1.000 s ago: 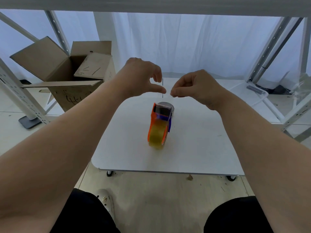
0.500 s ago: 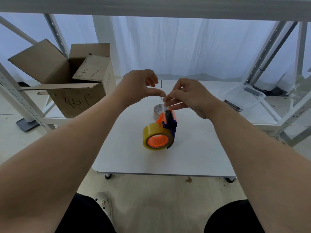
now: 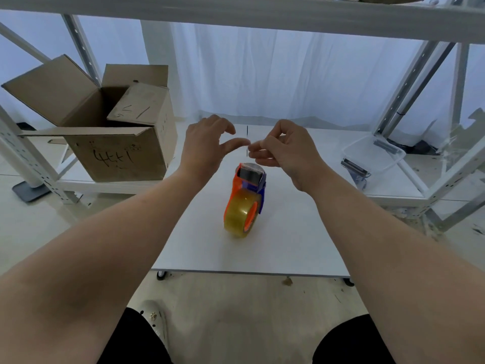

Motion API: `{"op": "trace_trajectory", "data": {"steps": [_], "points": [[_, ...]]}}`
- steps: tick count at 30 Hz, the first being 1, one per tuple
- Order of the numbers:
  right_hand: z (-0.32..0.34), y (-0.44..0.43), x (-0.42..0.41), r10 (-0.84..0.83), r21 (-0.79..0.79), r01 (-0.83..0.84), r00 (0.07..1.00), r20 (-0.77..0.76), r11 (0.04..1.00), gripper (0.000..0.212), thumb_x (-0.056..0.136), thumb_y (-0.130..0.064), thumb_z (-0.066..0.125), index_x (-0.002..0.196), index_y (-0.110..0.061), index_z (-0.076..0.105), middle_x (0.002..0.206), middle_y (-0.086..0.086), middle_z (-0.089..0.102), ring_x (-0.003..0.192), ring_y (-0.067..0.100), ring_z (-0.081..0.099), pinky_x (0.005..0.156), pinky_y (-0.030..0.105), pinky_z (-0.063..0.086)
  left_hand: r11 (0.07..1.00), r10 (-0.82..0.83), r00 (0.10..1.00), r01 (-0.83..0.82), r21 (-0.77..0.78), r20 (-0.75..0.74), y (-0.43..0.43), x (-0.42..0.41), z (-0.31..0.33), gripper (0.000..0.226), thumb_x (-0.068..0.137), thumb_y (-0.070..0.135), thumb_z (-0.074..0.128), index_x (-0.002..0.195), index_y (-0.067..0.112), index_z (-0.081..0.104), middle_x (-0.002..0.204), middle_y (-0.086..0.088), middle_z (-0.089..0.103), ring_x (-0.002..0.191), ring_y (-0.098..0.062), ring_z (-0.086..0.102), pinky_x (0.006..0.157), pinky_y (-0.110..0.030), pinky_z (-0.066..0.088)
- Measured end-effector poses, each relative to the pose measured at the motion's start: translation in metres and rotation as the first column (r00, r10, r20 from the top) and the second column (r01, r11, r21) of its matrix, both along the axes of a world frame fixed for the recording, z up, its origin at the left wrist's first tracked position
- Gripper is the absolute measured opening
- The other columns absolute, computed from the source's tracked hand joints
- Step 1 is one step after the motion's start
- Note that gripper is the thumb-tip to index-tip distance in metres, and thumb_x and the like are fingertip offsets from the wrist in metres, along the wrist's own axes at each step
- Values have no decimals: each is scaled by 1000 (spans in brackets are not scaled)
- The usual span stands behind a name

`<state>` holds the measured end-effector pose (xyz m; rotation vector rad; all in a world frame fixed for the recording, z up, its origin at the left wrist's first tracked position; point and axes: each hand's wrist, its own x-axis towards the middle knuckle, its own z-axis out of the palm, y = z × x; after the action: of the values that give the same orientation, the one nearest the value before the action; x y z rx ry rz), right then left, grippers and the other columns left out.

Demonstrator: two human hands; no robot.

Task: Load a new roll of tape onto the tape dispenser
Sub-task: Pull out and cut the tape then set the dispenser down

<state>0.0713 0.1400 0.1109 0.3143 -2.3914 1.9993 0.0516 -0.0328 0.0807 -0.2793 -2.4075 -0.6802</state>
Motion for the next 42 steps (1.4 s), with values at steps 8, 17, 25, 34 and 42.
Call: {"op": "trace_trajectory", "data": {"steps": [8, 17, 25, 34, 42], "points": [[2, 0, -7, -98, 73, 96, 995, 22, 993, 12, 89, -6, 51, 81, -12, 43, 83, 13, 73, 76, 26, 73, 69, 32, 59, 1000, -21, 887, 15, 17, 461, 22, 12, -17, 85, 74, 67, 57, 132, 10, 34, 134, -8, 36, 108, -22, 53, 83, -32, 45], [0, -6, -8, -49, 131, 47, 999, 7, 990, 3, 93, -10, 44, 95, -9, 46, 86, 11, 73, 78, 23, 72, 69, 25, 59, 977, -31, 825, -94, 191, 565, 50, 26, -42, 84, 67, 51, 76, 129, 12, 33, 128, -8, 41, 109, -24, 53, 83, -28, 46], [-3, 2, -14, -87, -31, 92, 985, 149, 995, 12, 95, -11, 39, 86, -16, 44, 91, 16, 72, 83, 29, 71, 77, 36, 59, 950, -243, 699, 32, 310, 672, 52, 36, -60, 82, 69, 35, 80, 132, 19, 31, 114, 5, 47, 98, -12, 45, 75, -24, 41], [-9, -1, -23, -70, -118, 96, 975, 209, 988, 12, 96, -12, 38, 88, -16, 45, 91, 16, 73, 86, 31, 71, 84, 40, 59, 927, -275, 644, -20, 375, 714, 50, 28, -73, 64, 74, 29, 76, 124, 24, 35, 114, 7, 40, 99, -16, 49, 73, -27, 45], [-13, 11, -26, -211, -95, 239, 948, 236, 966, 11, 94, -10, 36, 89, -17, 44, 87, 19, 72, 76, 30, 71, 76, 41, 60, 892, -333, 584, -61, 449, 741, 48, 29, -82, 73, 72, 33, 78, 125, 32, 28, 131, -2, 37, 106, -20, 44, 84, -33, 44]]}}
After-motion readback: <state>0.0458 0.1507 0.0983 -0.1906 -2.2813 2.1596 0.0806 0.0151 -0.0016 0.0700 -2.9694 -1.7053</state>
